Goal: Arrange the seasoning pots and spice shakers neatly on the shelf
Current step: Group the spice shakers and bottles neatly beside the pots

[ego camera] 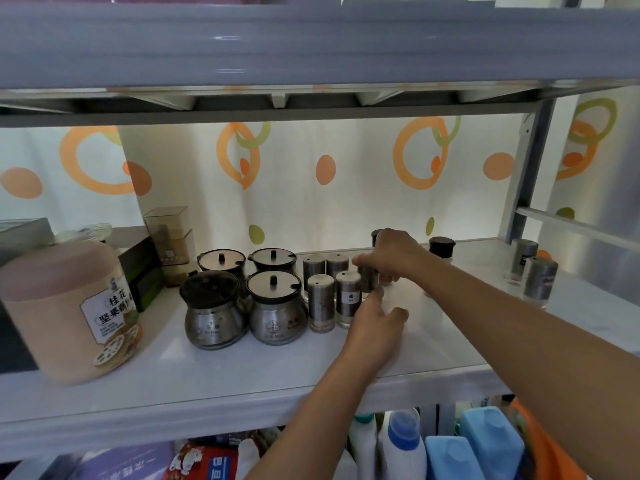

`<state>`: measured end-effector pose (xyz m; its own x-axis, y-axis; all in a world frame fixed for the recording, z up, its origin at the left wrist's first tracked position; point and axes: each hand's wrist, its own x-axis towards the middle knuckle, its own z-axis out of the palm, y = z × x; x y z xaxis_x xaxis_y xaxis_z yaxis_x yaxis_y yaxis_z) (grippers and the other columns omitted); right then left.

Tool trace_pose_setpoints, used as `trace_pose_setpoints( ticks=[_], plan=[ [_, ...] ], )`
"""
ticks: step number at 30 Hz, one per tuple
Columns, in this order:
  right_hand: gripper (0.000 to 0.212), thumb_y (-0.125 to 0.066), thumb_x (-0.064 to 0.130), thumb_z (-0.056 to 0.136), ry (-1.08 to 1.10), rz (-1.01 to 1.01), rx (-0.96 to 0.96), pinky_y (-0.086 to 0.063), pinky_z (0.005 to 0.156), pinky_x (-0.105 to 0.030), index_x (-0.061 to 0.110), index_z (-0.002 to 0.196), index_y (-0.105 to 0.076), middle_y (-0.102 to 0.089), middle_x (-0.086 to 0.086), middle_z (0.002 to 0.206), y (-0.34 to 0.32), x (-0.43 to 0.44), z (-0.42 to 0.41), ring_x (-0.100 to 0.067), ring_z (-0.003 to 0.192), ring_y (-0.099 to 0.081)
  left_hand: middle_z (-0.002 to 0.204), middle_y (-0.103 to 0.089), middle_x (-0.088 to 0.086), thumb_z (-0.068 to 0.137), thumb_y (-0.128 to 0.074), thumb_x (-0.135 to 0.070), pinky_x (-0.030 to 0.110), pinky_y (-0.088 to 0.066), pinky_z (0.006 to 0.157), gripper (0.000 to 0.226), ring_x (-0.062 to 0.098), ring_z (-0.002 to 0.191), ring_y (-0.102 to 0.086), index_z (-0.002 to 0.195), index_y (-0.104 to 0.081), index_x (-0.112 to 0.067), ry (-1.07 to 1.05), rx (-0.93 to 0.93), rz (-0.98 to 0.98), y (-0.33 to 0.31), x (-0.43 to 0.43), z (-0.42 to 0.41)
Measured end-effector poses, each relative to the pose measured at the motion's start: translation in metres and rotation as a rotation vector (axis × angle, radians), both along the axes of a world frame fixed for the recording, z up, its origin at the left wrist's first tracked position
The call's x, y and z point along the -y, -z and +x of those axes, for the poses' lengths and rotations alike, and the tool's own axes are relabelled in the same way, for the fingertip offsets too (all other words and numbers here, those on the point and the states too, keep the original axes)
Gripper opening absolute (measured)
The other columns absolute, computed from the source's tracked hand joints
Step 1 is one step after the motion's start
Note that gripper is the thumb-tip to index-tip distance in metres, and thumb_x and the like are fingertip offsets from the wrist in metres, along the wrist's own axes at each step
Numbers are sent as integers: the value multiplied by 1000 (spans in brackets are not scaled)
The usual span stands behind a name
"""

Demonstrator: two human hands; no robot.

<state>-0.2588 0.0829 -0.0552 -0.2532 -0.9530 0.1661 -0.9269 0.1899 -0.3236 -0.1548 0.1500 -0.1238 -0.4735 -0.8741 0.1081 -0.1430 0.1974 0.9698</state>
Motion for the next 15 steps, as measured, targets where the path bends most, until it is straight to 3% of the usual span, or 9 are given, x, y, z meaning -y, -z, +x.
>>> trace_pose_setpoints(
  ticks=[5, 9, 11, 15],
  plan=[
    [43, -68, 50, 82, 1, -30, 34, -44, 64, -30, 11, 72, -53, -69, -10, 73, 2, 9, 0, -26, 74, -64, 113, -60, -14, 91, -49, -6, 4, -38, 73, 39, -3, 100, -56, 124, -49, -26, -19, -22, -24, 10, 6, 0],
    [44, -67, 51, 82, 1, -45, 38, -41, 63, -30, 12, 71, -51, -64, -7, 70, 4, 11, 0, -26, 78, -63, 109, -57, -20, 92, -49, -8, -1, -35, 70, 43, -13, 94, -51, 132, -48, -24, -8, -28, -31, 11, 8, 0],
    [45, -67, 51, 82, 3, -49, 40, -40, 63, -30, 12, 70, -49, -60, -5, 66, 5, 10, -1, -26, 75, -60, 115, -57, -15, 91, -49, -8, 1, -37, 73, 45, -12, 97, -52, 134, -48, -22, -6, -21, -43, 12, 8, 0],
    [44, -67, 48, 83, 4, -14, 81, -43, 62, -29, 12, 70, -48, -59, -6, 68, 4, 9, 0, -22, 63, -55, 123, -58, -8, 91, -49, -7, 19, -40, 88, 46, 9, 114, -55, 135, -48, -20, -15, -25, -37, 12, 9, 0]
  ],
)
